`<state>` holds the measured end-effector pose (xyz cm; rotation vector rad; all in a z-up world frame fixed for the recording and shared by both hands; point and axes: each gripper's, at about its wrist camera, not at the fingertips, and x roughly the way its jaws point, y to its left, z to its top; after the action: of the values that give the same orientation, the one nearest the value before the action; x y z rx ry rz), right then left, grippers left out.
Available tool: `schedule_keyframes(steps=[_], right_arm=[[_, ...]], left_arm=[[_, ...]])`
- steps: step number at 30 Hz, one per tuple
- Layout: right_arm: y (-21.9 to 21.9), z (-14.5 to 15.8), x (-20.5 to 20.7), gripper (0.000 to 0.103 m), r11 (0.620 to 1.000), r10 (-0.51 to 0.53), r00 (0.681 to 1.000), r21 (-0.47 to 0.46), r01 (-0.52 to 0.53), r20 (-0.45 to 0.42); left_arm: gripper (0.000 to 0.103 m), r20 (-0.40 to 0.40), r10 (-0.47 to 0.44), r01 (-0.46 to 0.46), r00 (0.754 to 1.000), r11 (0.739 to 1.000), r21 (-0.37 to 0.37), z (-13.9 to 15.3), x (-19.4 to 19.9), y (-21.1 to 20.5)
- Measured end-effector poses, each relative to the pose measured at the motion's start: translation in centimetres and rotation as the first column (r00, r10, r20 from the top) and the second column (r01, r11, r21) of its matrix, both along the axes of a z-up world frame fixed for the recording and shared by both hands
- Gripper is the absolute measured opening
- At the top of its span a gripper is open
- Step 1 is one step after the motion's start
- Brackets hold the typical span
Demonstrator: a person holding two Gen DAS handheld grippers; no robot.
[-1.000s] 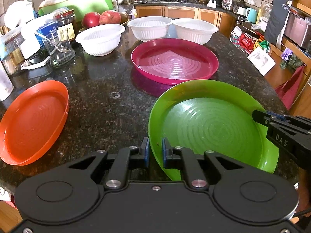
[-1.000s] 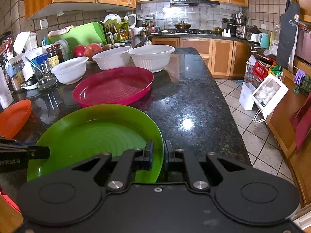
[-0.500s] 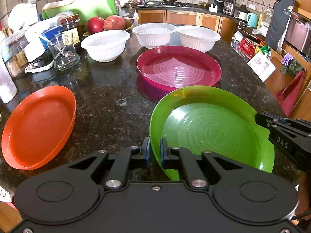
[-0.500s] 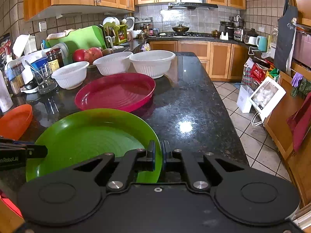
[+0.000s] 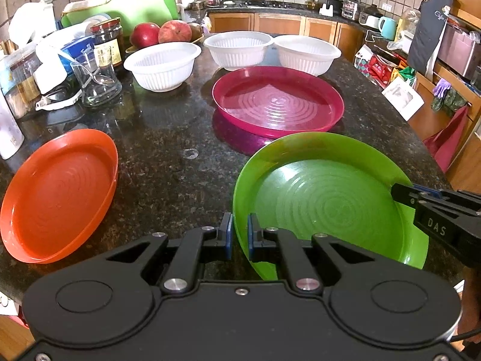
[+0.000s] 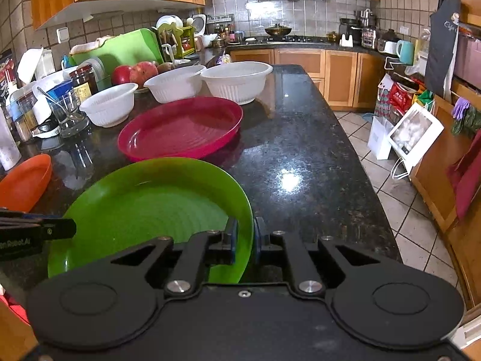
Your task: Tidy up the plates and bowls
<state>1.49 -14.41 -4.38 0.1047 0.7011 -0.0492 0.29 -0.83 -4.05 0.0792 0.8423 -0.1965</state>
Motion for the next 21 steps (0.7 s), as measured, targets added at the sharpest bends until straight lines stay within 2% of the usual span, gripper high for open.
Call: schedule_keyframes(steps=[8, 12, 21], right_arm=[[0.0, 0.9, -0.4, 0.009, 1.0, -0.016, 0.999, 0.007, 0.015, 0.041], [0.5, 1.4, -0.2, 0.009, 1.0, -0.004, 0.999, 0.008, 0.004, 0.054], [3.5, 2.4, 0.6, 0.009, 0.998, 0.058, 0.995, 0.016, -0.06, 0.076]], left_arm=[[0.012, 0.006, 0.001, 0.0, 1.0, 0.999, -0.034, 0.3, -0.2, 0.4], [0.012, 0.042, 0.019, -0.018, 0.999, 1.0, -0.026, 1.0, -0.6, 0.5], [0.012, 0.067, 0.081, -0.079, 0.994, 0.996, -0.031, 2.2, -0.8, 3.1]])
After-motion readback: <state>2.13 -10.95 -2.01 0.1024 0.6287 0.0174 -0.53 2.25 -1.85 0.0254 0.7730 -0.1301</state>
